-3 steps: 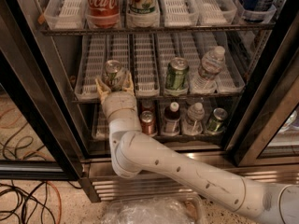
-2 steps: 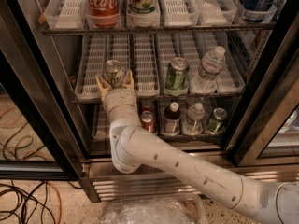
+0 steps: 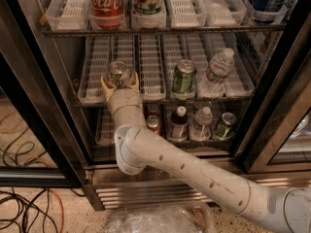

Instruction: Pick 7up can from middle shelf of fridge

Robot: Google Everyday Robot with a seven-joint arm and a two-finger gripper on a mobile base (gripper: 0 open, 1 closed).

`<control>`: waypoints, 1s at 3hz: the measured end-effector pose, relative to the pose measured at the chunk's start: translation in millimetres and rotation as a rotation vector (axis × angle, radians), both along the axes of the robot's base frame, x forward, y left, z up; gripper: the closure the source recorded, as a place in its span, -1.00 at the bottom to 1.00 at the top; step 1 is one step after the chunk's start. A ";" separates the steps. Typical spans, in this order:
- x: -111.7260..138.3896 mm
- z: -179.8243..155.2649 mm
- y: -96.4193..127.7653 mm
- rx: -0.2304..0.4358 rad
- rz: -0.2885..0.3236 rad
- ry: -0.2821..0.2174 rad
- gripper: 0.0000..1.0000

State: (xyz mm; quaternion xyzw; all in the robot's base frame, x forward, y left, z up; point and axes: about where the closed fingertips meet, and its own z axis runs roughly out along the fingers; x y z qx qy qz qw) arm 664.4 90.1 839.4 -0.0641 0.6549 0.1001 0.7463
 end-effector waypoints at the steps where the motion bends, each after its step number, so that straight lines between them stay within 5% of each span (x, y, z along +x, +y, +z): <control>1: 0.0 0.0 0.0 0.000 0.000 0.000 0.65; 2: 0.0 0.0 0.0 0.000 0.000 0.000 0.99; 3: 0.0 0.1 0.0 0.000 0.000 0.000 1.00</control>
Offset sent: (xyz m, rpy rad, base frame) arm 0.0000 0.0000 0.0000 0.0000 0.0000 0.0000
